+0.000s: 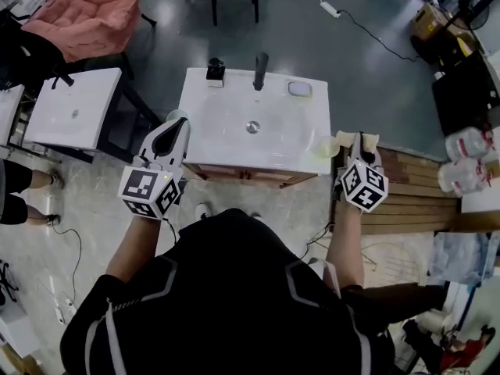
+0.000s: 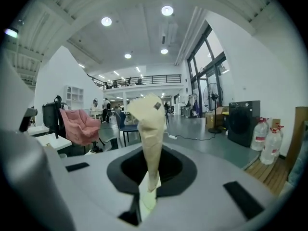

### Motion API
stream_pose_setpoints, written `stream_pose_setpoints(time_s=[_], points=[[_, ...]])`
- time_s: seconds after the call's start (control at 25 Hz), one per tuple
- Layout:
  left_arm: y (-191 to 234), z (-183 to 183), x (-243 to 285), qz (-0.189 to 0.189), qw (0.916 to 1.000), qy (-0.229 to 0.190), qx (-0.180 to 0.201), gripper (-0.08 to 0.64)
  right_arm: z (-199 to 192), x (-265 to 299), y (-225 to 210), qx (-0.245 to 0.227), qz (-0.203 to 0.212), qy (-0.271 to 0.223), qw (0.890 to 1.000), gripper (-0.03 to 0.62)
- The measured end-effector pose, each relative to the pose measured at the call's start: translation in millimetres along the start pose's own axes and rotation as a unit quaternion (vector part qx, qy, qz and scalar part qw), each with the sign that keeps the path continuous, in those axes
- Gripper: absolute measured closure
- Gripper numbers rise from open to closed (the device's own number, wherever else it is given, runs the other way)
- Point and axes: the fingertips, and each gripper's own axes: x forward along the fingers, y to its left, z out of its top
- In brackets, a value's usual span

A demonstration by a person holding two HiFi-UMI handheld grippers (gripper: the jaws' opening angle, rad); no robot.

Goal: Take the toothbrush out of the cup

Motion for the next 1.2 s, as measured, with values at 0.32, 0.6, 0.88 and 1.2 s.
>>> stream_pose_setpoints(time_s=[0.32,0.6,0.88,1.2], points=[[5.4,12.5,21.5,-0.039,0.9991,-0.013,-0.003,0.555,60.0,-35.5,21.6,-0.026,0.019,-0.035,0.999,0.572],[16.2,15.0,26.0,-0.042,0.9989,-0.018,0.001,0.555,76.1,-47.7,37.2,-0.044,0.028,-0.043,0.998,0.574],[21.0,13.6,28.2,-0.036,0.9992,-0.017,0.007,0.555,77.3,-51.3,40.3,-0.041,0.034,-0.040,0.998,0.574],[67.6,10.4,9.8,0.029,0.9987,-0.043,0.002,0.554,85.9,-48.3,62.0,-0.065,0.070,-0.042,0.995,0.577]])
